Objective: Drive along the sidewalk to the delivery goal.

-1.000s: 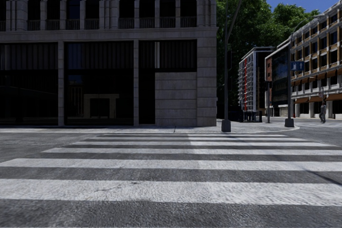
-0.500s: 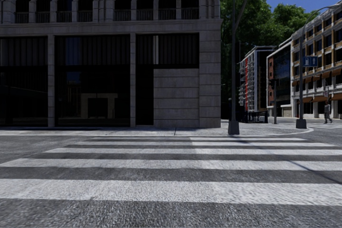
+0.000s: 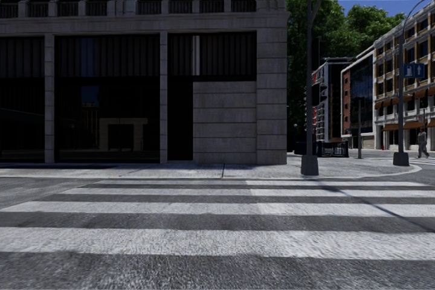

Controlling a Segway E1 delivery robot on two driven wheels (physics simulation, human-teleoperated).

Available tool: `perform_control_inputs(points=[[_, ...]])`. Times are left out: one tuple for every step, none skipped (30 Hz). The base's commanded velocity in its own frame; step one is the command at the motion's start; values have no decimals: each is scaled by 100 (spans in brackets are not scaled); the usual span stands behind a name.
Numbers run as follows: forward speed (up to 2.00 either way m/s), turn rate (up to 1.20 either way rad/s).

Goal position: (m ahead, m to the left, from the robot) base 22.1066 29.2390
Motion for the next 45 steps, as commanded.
perform_control_inputs(points=[[197,0],[197,0],[197,0],[197,0],[197,0],[197,0],[197,0],[197,0],[197,0],[197,0],[197,0],[197,0],[197,0],[197,0],[197,0],[197,0],[197,0],[197,0],[197,0],[197,0],[197,0],[197,0],[197,0],[197,0],[197,0],[197,0],[197,0],[197,0],[197,0],[197,0],[197,0],[197,0],[197,0],[197,0],[197,0],[197,0],[197,0],[197,0],[197,0],[197,0],[197,0],[197,0],[197,0],[197,0],[197,5]])
